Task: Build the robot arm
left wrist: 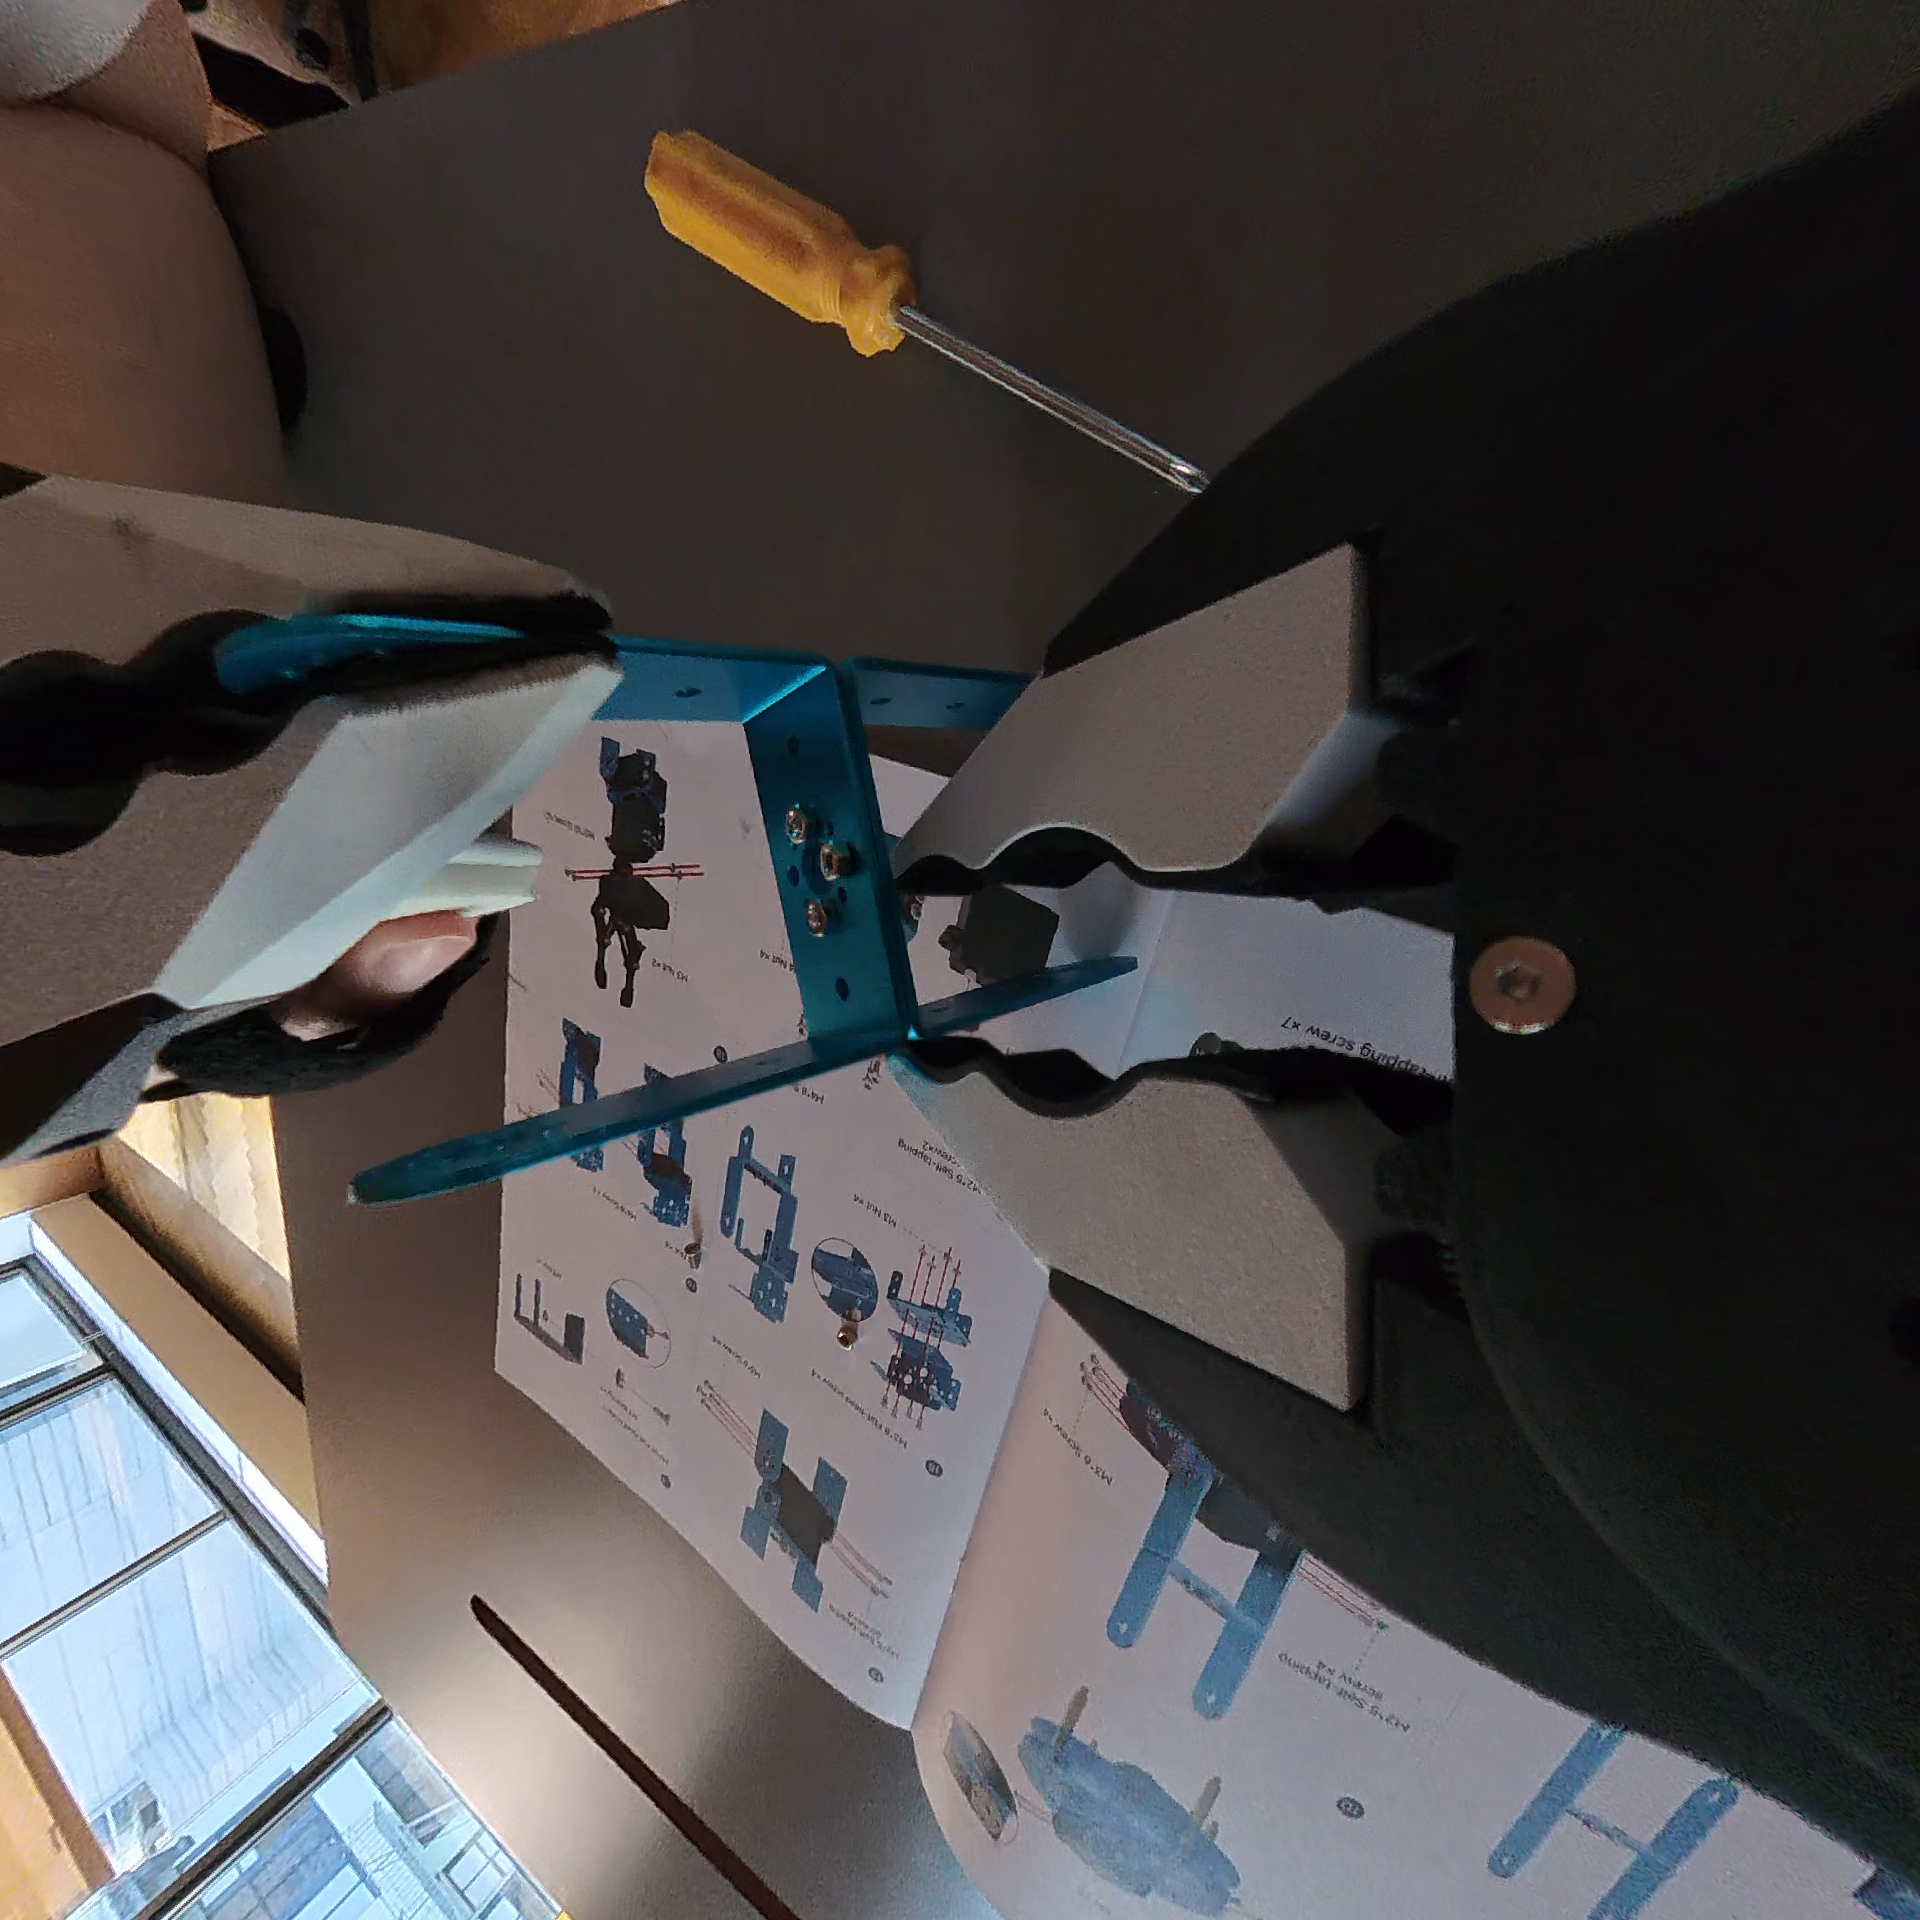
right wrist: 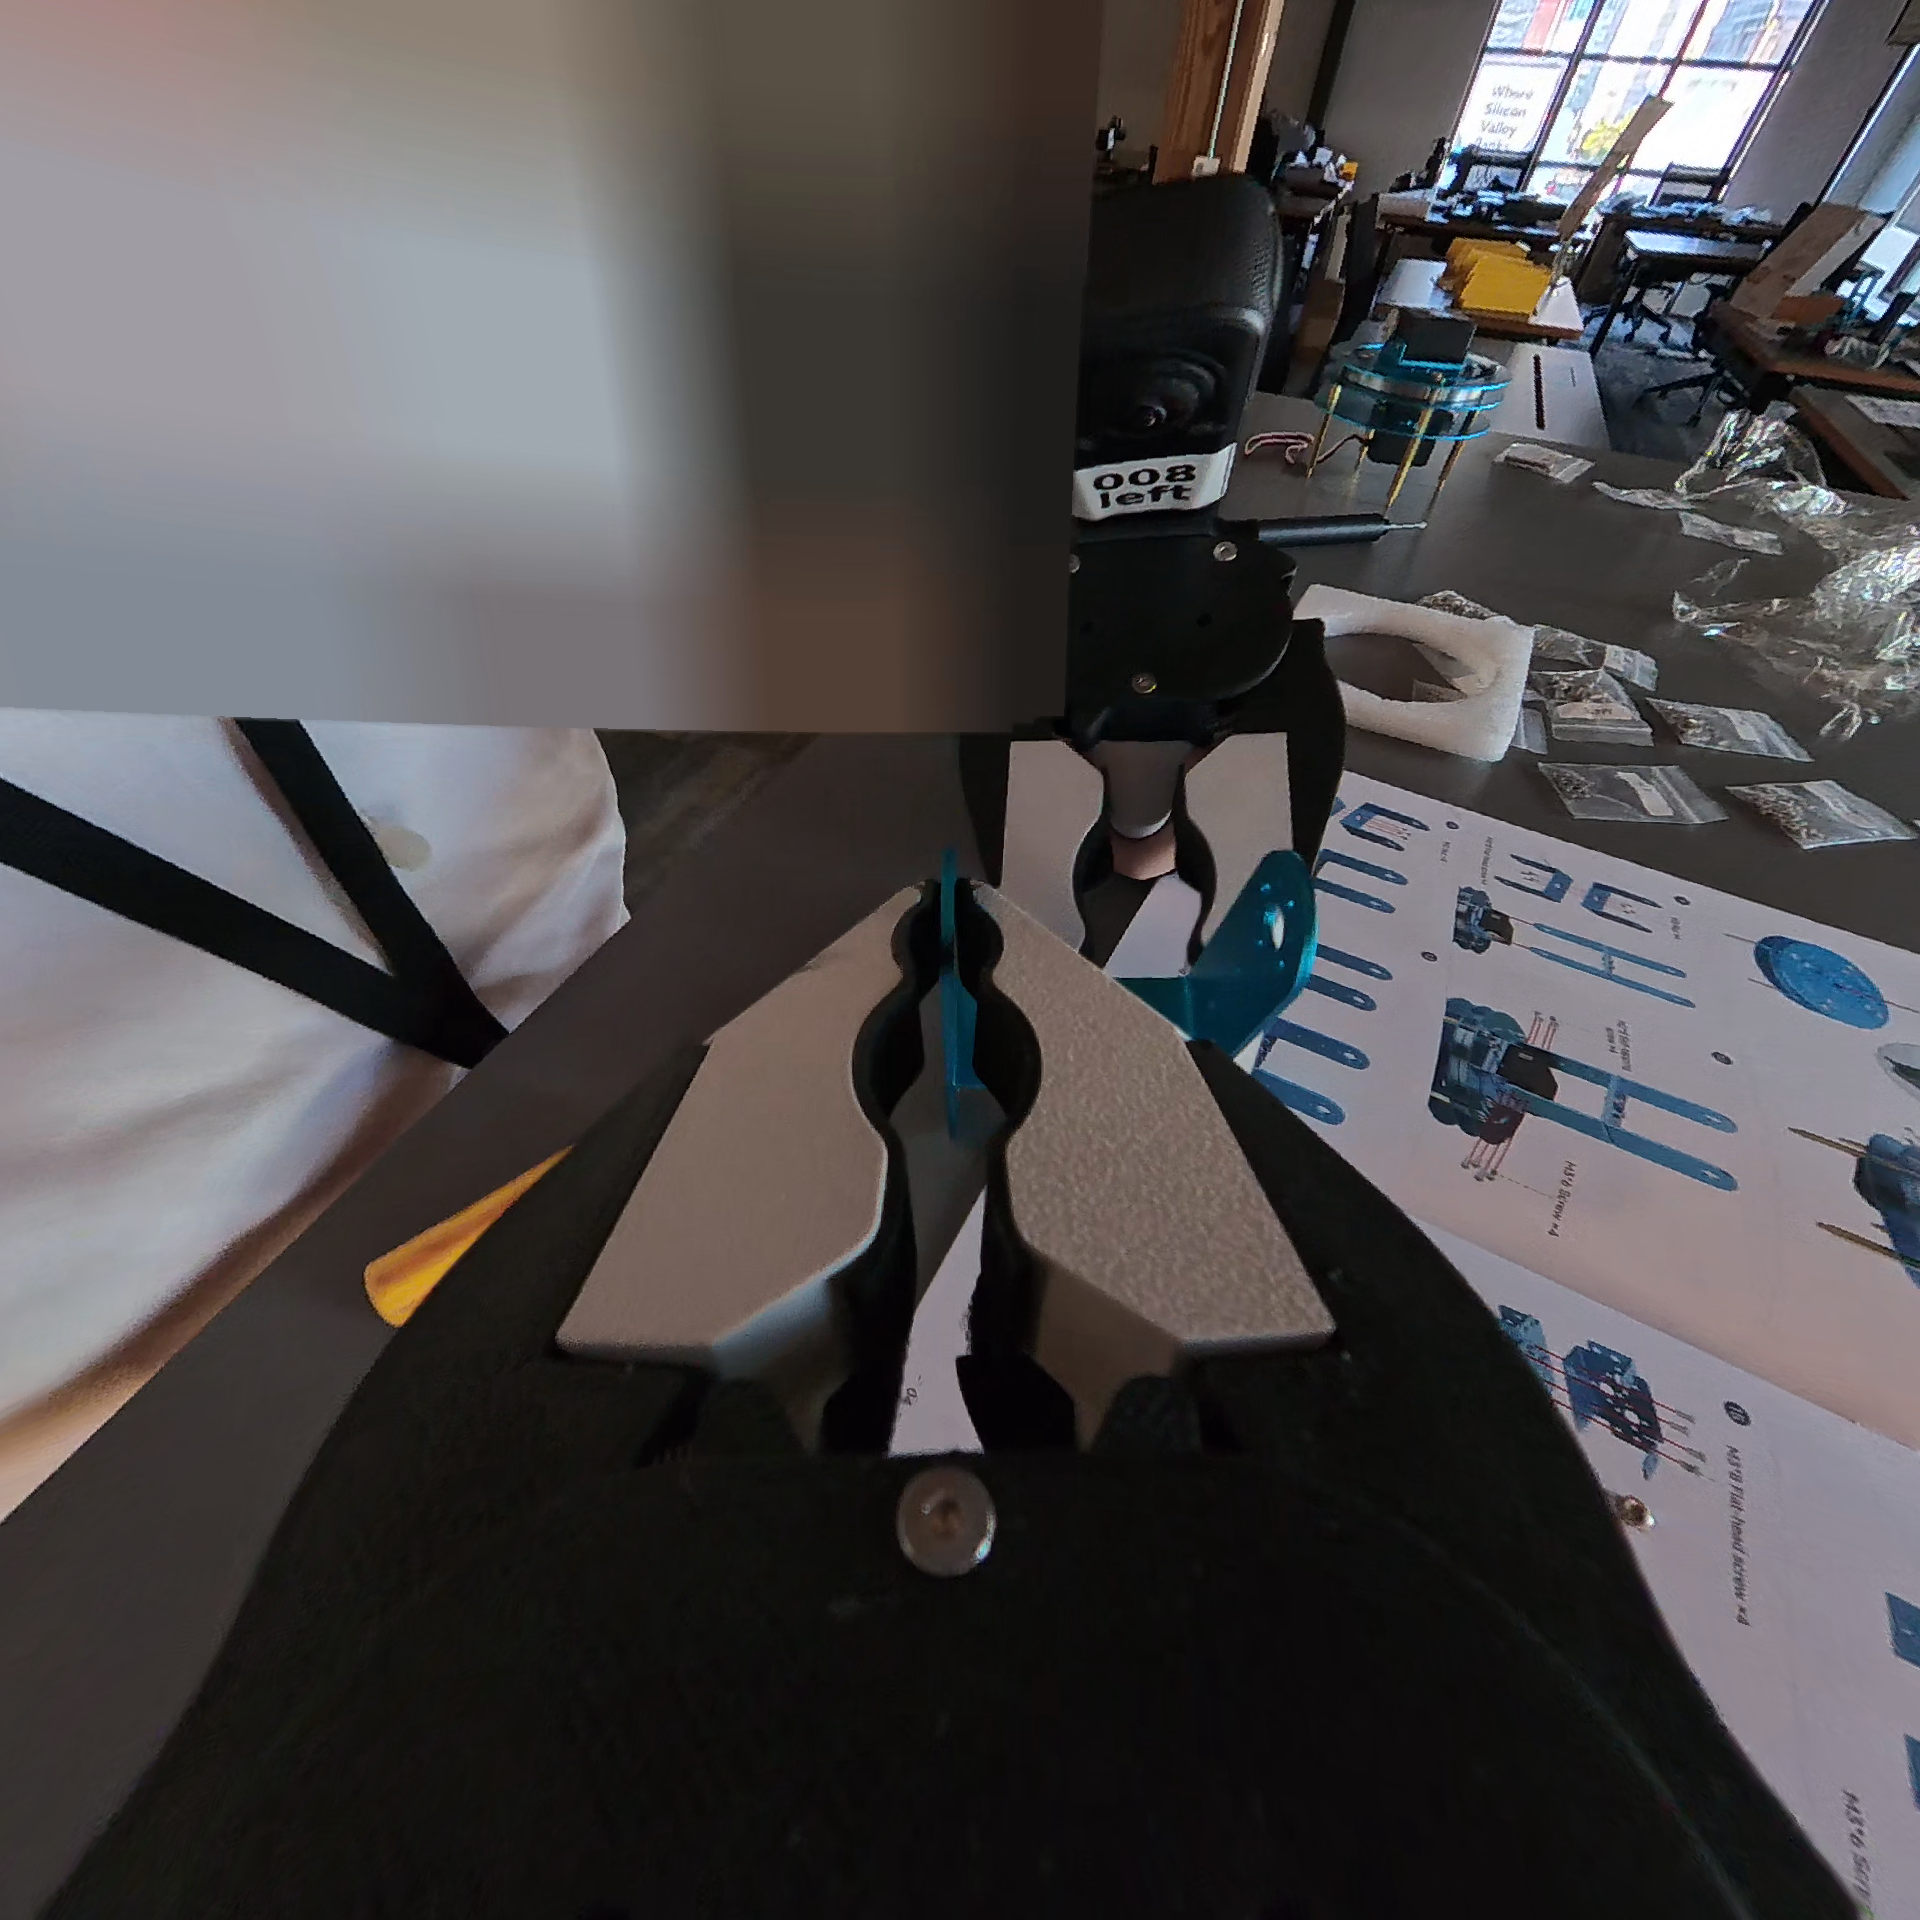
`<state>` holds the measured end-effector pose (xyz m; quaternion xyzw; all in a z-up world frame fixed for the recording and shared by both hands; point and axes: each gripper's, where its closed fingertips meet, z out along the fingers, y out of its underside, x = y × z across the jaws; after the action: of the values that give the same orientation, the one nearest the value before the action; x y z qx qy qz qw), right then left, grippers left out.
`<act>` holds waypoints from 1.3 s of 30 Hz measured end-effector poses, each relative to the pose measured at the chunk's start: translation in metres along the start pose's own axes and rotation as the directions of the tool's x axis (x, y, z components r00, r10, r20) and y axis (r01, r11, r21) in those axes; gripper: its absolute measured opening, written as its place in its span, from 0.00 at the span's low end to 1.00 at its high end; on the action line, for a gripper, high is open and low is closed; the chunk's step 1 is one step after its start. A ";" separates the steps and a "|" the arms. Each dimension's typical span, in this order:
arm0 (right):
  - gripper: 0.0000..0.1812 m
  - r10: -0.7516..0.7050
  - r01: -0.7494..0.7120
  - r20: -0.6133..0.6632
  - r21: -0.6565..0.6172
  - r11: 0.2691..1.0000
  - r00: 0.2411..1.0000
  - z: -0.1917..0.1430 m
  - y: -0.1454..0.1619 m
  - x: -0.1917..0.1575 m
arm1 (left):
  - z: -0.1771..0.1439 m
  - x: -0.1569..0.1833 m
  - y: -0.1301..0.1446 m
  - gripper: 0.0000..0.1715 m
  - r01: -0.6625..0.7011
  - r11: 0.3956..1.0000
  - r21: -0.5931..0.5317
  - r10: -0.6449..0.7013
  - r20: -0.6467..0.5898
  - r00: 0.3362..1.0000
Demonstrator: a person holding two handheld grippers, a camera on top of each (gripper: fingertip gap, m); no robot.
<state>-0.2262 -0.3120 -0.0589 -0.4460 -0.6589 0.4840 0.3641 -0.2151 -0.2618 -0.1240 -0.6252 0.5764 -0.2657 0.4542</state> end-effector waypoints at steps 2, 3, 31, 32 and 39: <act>0.01 -0.021 0.022 0.021 -0.023 0.999 1.000 -0.001 0.000 -0.005 | -0.001 0.000 -0.002 0.15 -0.011 1.000 0.015 0.011 0.004 1.000; 0.01 -0.025 0.026 0.030 -0.028 0.999 0.999 -0.001 -0.002 -0.007 | -0.001 0.001 -0.003 0.16 -0.018 1.000 0.015 0.018 0.007 1.000; 0.00 0.129 -0.133 0.101 0.034 0.991 0.987 -0.076 -0.008 0.015 | 0.038 -0.024 -0.044 0.17 0.047 0.999 0.006 -0.047 0.161 0.986; 0.00 0.132 -0.135 0.099 0.019 0.991 0.986 -0.075 -0.004 0.016 | 0.041 -0.026 -0.044 0.17 0.053 0.998 0.021 -0.055 0.158 0.986; 0.00 0.114 -0.110 0.073 -0.057 0.992 0.991 -0.068 0.005 0.016 | 0.050 -0.024 -0.041 0.16 0.085 0.995 0.048 -0.089 0.074 0.993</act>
<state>-0.1685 -0.2746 -0.0450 -0.4730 -0.6588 0.5027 0.2991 -0.1572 -0.2288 -0.1063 -0.6490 0.5248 -0.2741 0.4778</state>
